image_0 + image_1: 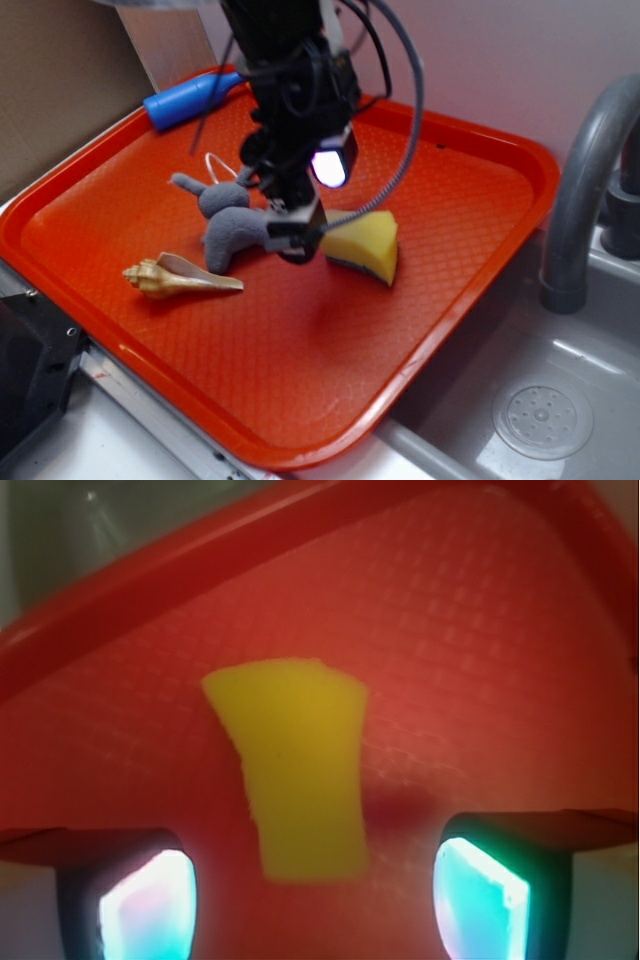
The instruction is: Grab the green sponge.
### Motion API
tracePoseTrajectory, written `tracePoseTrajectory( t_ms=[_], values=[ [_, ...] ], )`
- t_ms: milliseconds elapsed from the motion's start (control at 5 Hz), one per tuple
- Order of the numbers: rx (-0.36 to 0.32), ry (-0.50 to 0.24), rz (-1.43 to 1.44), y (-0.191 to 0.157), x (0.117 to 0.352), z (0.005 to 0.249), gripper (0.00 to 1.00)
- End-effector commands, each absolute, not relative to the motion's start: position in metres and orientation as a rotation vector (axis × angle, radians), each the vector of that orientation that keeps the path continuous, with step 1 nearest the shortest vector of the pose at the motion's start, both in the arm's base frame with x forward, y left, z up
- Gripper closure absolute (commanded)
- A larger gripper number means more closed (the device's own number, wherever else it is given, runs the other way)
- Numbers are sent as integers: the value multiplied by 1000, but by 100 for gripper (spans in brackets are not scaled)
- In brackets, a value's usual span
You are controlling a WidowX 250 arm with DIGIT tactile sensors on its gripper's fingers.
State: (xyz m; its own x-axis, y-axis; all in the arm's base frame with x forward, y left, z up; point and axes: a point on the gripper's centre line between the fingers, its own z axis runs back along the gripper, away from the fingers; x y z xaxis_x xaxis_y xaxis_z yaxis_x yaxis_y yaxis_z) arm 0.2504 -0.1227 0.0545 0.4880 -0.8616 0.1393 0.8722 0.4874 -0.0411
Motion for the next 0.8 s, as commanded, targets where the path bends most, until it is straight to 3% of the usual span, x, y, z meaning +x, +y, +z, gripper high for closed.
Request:
tracePoseTrajectory(
  t_ms=[0, 200, 600],
  values=[
    [-73, -106, -1112, -147, 251, 41, 0],
    [-66, -95, -1147, -152, 249, 36, 100],
    [-6, -108, -1098, -150, 247, 39, 100]
  ],
)
